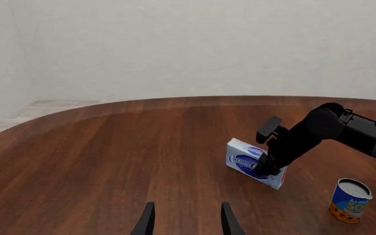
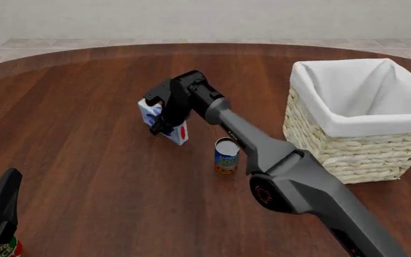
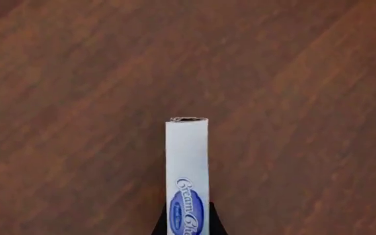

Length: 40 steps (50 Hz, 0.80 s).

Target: Pick up the cream cheese box, and put it in the basket.

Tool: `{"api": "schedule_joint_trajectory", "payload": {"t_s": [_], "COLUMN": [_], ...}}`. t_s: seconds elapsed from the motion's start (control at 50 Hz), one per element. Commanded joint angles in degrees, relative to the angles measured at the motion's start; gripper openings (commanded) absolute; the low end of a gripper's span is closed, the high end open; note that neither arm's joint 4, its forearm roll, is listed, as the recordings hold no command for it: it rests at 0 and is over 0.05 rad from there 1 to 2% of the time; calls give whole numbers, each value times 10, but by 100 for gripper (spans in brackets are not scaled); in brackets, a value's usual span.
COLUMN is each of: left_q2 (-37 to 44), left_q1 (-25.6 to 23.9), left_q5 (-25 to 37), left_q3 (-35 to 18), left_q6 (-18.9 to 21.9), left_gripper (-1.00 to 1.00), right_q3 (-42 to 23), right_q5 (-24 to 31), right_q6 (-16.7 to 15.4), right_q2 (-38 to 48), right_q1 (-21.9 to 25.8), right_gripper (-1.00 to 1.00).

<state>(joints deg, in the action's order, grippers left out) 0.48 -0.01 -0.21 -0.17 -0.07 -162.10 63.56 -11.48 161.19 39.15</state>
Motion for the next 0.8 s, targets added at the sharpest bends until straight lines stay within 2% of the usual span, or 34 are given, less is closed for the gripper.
{"api": "schedule_joint_trajectory", "payload": {"t_s": [0.02,0.06,0.08,0.14,0.16,0.18,0.42,0.44,0.52,0.6,0.66,0.68,0.8], "left_q2": [0,0,0,0,0,0,0,0,0,0,0,0,0], "left_q1": [0,0,0,0,0,0,0,0,0,0,0,0,0], "left_q5": [0,0,0,0,0,0,0,0,0,0,0,0,0], "left_q3": [0,0,0,0,0,0,0,0,0,0,0,0,0], "left_q6": [0,0,0,0,0,0,0,0,0,0,0,0,0], "left_gripper": [100,100,100,100,100,100,100,100,100,100,100,100,100], "right_q3": [2,2,1,2,1,1,0,1,3,12,34,55,160], "right_q5": [-10,-8,-10,-7,-10,-8,-21,-19,-21,-26,-38,-49,-104], "right_q6": [11,17,1,14,4,16,4,14,1,6,6,-1,-1], "right_q2": [7,6,7,6,6,5,-13,-16,-23,-35,-50,-61,-121], "right_q1": [3,10,-1,6,-1,6,0,6,3,8,7,5,6], "right_gripper": [-100,-100,-100,-100,-100,-100,-100,-100,-100,-100,-100,-100,-100]}}
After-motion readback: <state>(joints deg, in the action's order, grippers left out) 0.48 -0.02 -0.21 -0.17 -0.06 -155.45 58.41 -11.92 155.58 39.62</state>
